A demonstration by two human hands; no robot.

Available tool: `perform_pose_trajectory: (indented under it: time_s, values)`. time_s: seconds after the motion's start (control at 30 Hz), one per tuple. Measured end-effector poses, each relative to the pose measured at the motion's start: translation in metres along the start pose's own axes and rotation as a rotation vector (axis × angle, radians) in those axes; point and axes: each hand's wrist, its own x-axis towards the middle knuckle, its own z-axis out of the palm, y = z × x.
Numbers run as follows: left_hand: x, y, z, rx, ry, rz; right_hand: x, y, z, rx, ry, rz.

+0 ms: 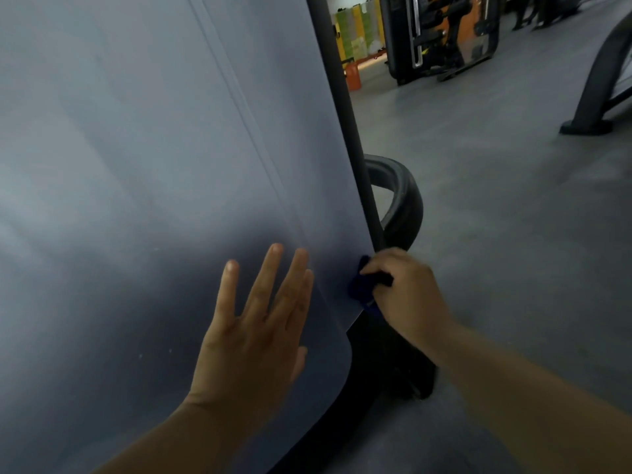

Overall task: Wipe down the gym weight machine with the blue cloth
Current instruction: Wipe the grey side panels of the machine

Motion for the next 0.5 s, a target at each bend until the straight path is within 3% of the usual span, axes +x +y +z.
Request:
perform_pose_trajectory:
  time_s: [0.13,0.23,0.3,0.5]
  values:
    - [0.000,0.002,0.001,-0.005,-0.007,0.001,0.053,-0.037,-0.021,0.066,0.226,-0.142]
    - [0.000,0.001,0.002,-0.009,-0.007,0.002,0.064,-0.044,-0.019,0.096,0.271,-0.197]
    - [-0.001,0.001,0.002,-0.003,-0.007,0.004,0.045,-0.026,-0.006,0.111,0.232,-0.132]
    - [-0.003,0.005,0.006,0.005,-0.006,0.044,-0.029,0.020,0.020,0.330,0.054,0.298]
